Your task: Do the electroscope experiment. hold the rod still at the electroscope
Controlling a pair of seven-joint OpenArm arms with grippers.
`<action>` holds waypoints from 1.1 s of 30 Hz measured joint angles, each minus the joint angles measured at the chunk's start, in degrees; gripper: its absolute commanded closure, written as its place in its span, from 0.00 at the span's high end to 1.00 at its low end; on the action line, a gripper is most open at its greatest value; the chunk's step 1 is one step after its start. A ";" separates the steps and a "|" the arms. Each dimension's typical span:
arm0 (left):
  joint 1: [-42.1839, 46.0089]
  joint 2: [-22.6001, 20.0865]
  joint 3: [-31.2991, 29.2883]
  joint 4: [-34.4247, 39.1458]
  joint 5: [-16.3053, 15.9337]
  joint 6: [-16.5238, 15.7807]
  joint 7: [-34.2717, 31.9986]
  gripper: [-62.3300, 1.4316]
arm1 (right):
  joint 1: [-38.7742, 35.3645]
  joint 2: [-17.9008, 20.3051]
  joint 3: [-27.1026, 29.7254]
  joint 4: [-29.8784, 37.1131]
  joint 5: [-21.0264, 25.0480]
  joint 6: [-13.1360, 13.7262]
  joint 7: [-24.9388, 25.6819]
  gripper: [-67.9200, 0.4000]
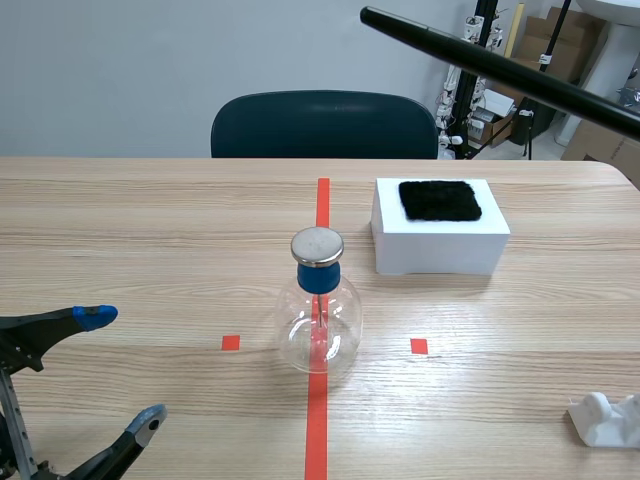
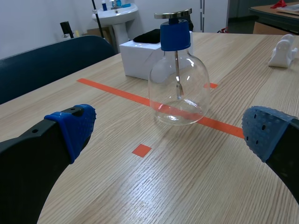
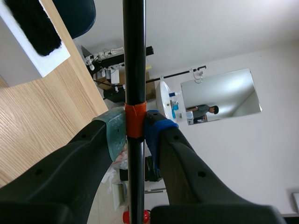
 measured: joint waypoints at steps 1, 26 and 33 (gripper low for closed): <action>0.00 0.00 0.00 0.00 0.00 0.00 0.00 1.00 | 0.00 0.00 0.00 0.00 0.00 0.00 0.00 0.00; 0.00 0.00 0.00 0.00 0.00 0.00 0.00 1.00 | 0.17 0.00 0.00 -2.62 0.00 0.04 1.38 0.00; 0.00 0.00 0.00 0.00 0.00 0.00 0.00 1.00 | 4.04 -0.02 -0.02 -8.94 0.52 0.04 1.29 0.00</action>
